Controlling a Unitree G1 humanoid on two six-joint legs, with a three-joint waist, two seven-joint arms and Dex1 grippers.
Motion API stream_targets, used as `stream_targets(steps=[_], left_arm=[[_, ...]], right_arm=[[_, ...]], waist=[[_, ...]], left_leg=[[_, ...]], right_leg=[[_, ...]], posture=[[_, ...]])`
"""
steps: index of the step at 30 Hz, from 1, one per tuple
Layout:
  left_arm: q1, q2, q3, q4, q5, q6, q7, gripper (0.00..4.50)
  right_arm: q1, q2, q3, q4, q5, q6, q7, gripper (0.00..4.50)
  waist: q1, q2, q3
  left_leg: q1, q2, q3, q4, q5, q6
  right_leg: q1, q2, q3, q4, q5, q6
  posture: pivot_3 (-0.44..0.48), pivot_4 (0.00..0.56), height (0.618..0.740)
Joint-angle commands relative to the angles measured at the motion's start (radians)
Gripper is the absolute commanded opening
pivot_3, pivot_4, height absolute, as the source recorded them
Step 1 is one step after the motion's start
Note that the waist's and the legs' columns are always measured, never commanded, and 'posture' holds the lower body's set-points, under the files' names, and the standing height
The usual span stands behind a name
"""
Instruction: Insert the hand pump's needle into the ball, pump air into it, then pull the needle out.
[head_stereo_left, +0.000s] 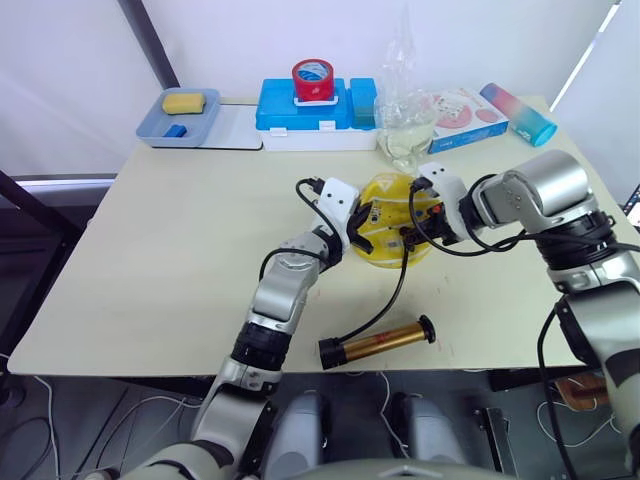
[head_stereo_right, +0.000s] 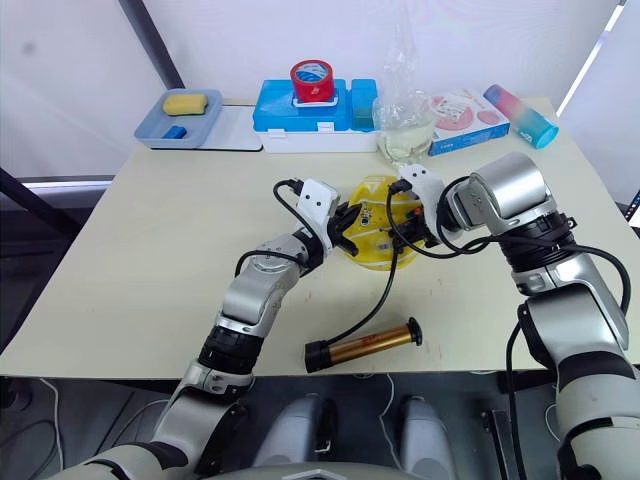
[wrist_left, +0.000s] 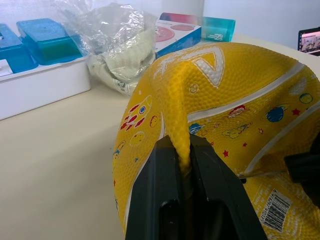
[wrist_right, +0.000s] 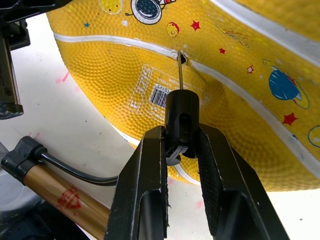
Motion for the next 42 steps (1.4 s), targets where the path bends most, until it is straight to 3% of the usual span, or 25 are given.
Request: stream_targets(steps=[1,42], left_arm=[[0.004,0.0,0.004,0.026,0.009,-0.002,0.01,0.07],[0.004,-0.007,-0.001,0.046,0.006,0.002,0.004,0.07]], right_arm=[[0.005,-0.023,0.005,0.008,-0.033,0.006,-0.015,0.31],[0.032,-0.04,0.052,-0.044,-0.028,-0.006,0.008,0.31]], waist=[[0.0,0.0,0.0],[0.002,0.0,0.0]], left_leg=[[0.0,0.0,0.0,0.0,0.0,0.0],[0.0,0.0,0.0,0.0,0.0,0.0]], right_leg=[[0.0,0.0,0.0,0.0,0.0,0.0],[0.0,0.0,0.0,0.0,-0.001,-0.002]], posture=[[0.0,0.15,0.739],[0.0,0.15,0.739]])
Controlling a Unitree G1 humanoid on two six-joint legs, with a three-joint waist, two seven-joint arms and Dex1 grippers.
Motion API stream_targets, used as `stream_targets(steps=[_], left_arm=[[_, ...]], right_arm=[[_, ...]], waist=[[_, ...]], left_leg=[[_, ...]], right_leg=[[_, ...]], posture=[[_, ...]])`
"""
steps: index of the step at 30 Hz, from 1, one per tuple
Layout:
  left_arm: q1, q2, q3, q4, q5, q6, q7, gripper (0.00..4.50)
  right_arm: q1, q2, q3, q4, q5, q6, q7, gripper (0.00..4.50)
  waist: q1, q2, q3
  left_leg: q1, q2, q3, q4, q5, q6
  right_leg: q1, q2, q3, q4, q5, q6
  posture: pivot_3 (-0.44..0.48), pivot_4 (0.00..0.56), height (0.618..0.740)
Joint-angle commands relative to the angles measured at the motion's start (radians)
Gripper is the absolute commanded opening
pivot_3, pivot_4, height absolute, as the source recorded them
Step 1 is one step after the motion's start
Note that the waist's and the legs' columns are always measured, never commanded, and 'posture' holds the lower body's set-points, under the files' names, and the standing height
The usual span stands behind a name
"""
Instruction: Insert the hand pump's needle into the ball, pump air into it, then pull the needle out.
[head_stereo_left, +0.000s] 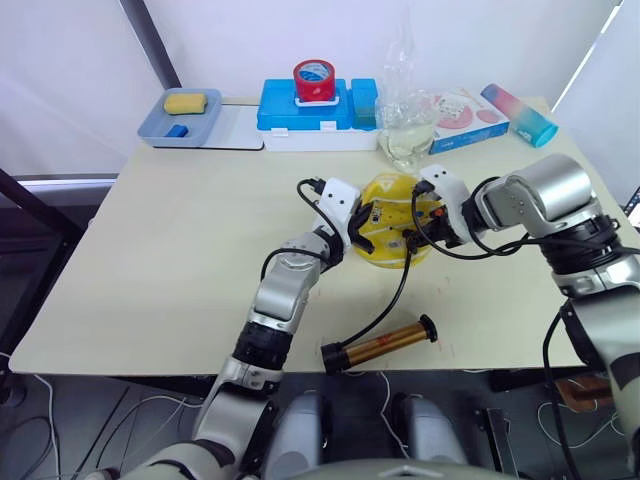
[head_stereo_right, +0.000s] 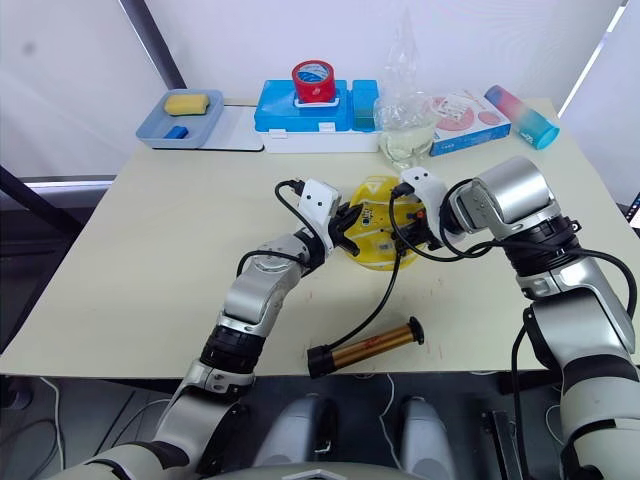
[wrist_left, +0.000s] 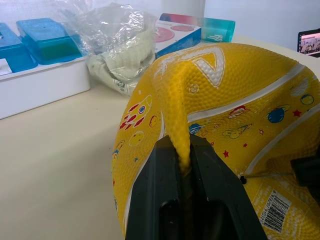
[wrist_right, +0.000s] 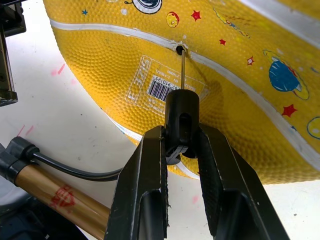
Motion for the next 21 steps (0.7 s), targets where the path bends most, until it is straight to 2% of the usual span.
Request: stream_targets(steps=[1,10,21], left_arm=[[0.006,-0.002,-0.001,0.031,0.007,0.007,0.005,0.07],[0.007,-0.003,-0.001,0.025,0.007,0.011,0.007,0.07],[0.017,0.006,-0.018,0.01,0.011,0.006,-0.012,0.07]], right_arm=[[0.013,-0.017,0.035,-0.011,-0.029,-0.004,-0.003,0.31],[0.014,-0.019,0.06,-0.021,-0.043,-0.027,0.005,0.31],[-0.01,0.023,0.005,0.031,-0.045,0.029,-0.012,0.31]], waist=[[0.0,0.0,0.0],[0.0,0.0,0.0],[0.0,0.0,-0.001]], left_leg=[[0.0,0.0,0.0,0.0,0.0,0.0],[0.0,0.0,0.0,0.0,0.0,0.0],[0.0,0.0,0.0,0.0,0.0,0.0]], right_leg=[[0.0,0.0,0.0,0.0,0.0,0.0],[0.0,0.0,0.0,0.0,0.0,-0.001],[0.0,0.0,0.0,0.0,0.0,-0.001]], posture=[[0.0,0.15,0.739],[0.0,0.15,0.739],[0.0,0.15,0.739]])
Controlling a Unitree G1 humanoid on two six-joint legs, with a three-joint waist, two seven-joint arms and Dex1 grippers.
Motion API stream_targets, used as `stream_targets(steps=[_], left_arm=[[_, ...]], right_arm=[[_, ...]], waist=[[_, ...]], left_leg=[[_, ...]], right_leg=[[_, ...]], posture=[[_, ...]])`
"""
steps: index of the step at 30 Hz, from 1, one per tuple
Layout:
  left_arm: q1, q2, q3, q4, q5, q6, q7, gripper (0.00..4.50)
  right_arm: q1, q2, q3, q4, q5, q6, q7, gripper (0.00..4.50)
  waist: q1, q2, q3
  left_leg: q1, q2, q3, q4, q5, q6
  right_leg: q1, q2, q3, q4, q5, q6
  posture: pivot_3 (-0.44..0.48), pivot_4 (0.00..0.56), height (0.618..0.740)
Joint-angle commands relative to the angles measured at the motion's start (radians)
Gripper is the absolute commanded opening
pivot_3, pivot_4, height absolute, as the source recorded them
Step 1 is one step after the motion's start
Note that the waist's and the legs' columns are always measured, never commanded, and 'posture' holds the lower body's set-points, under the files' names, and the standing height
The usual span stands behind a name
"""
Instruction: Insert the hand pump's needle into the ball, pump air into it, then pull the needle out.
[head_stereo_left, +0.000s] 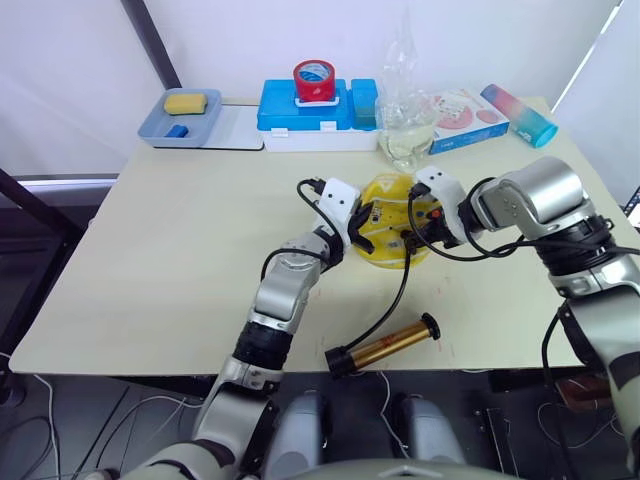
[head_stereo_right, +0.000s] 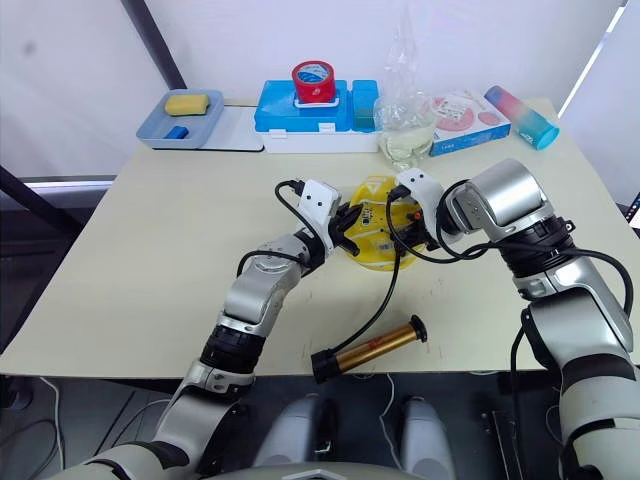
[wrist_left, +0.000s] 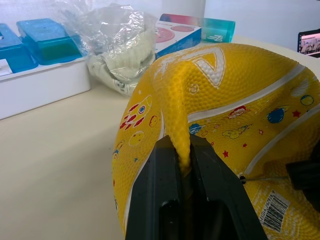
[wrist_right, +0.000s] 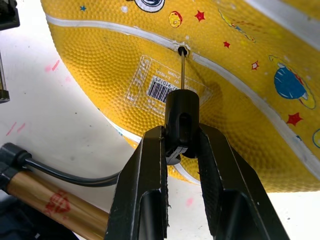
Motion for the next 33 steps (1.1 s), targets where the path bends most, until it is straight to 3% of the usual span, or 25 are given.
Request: stream_targets(steps=[1,18,33], left_arm=[[0.019,0.007,-0.023,0.009,0.013,0.002,-0.015,0.07],[0.045,0.022,-0.064,0.015,0.027,-0.032,-0.07,0.07],[0.037,0.024,-0.079,0.024,0.02,-0.055,-0.112,0.07]], right_arm=[[-0.007,0.011,-0.018,0.02,-0.015,0.043,-0.025,0.31],[-0.078,0.09,-0.135,0.017,0.061,0.145,-0.075,0.31],[-0.12,0.159,-0.195,0.171,0.069,0.145,-0.151,0.31]], waist=[[0.0,0.0,0.0],[-0.004,0.0,0.0],[-0.016,0.0,0.0]], left_leg=[[0.0,0.0,0.0,0.0,0.0,0.0],[0.0,0.0,0.0,-0.001,0.0,0.0],[0.0,0.0,0.0,-0.001,0.0,0.0]], right_leg=[[0.0,0.0,0.0,0.0,0.0,0.0],[-0.001,0.0,0.0,0.0,0.0,0.001],[-0.001,0.0,0.0,0.0,0.001,0.001]], posture=[[0.0,0.15,0.739],[0.0,0.15,0.739],[0.0,0.15,0.739]])
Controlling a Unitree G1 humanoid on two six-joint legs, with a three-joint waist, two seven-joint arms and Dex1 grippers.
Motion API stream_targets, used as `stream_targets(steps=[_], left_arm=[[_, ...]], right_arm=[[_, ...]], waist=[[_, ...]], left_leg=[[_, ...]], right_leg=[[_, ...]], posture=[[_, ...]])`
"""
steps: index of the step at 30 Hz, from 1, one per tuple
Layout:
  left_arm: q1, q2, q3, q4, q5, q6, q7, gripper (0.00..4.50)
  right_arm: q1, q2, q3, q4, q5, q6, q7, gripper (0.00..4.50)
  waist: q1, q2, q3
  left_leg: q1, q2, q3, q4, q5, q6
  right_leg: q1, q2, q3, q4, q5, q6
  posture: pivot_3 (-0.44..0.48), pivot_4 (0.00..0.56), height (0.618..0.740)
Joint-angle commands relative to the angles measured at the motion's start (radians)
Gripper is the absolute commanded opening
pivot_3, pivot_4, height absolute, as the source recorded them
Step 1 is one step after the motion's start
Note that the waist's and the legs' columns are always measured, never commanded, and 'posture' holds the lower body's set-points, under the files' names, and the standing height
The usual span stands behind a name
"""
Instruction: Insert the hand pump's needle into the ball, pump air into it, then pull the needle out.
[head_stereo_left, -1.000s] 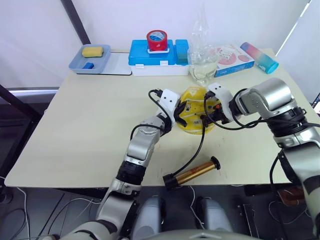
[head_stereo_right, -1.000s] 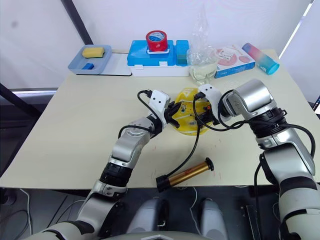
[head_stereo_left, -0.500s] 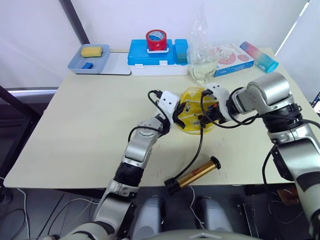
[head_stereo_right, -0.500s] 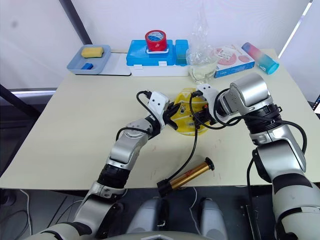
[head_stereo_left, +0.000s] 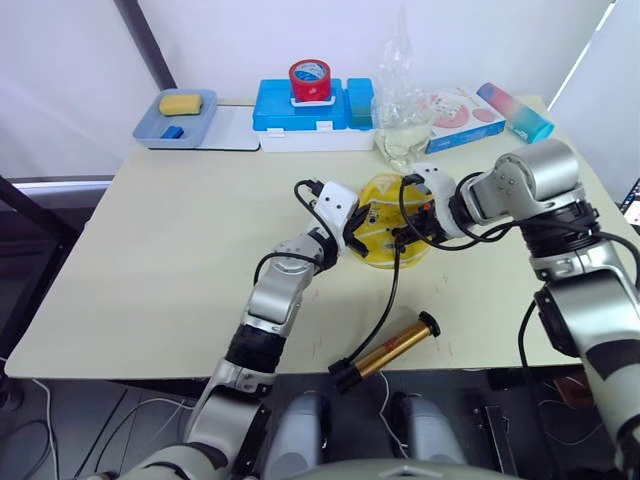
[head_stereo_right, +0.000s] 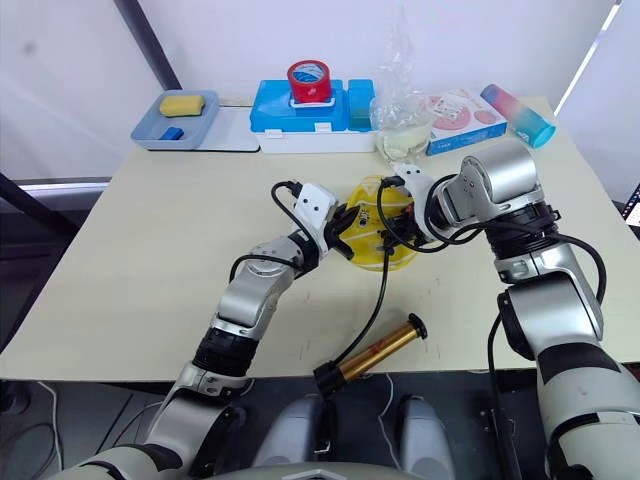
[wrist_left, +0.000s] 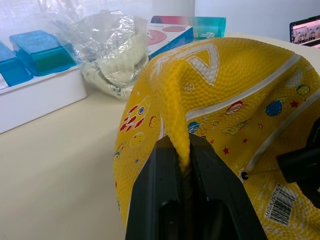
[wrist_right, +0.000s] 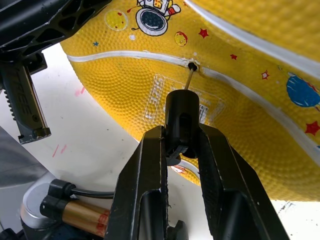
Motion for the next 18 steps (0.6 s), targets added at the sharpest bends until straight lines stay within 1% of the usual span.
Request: stream_targets(steps=[1,7,18], left_arm=[[0.017,-0.013,-0.058,0.027,-0.003,0.005,-0.058,0.07],[0.024,-0.017,-0.065,0.024,-0.008,0.002,-0.07,0.07],[0.035,-0.024,-0.074,0.017,-0.011,0.006,-0.083,0.07]], right_arm=[[-0.047,0.034,-0.044,0.023,-0.006,0.006,-0.017,0.31],[-0.083,0.083,-0.077,0.102,-0.032,0.003,-0.041,0.31],[-0.123,0.162,-0.119,0.245,-0.093,-0.065,-0.074,0.31]], waist=[[-0.002,0.0,0.0],[-0.008,0.0,0.0],[-0.013,0.0,-0.002]], left_leg=[[0.0,0.0,0.0,0.0,0.0,0.0],[0.0,0.0,0.0,0.0,0.0,0.0],[0.001,0.0,0.0,0.0,0.0,0.0]], right_leg=[[0.0,0.0,0.0,0.0,0.0,0.0],[0.0,0.0,0.0,0.0,0.0,0.0],[0.0,0.0,0.0,0.0,0.0,0.0]], posture=[[0.0,0.15,0.739],[0.0,0.15,0.739],[0.0,0.15,0.739]])
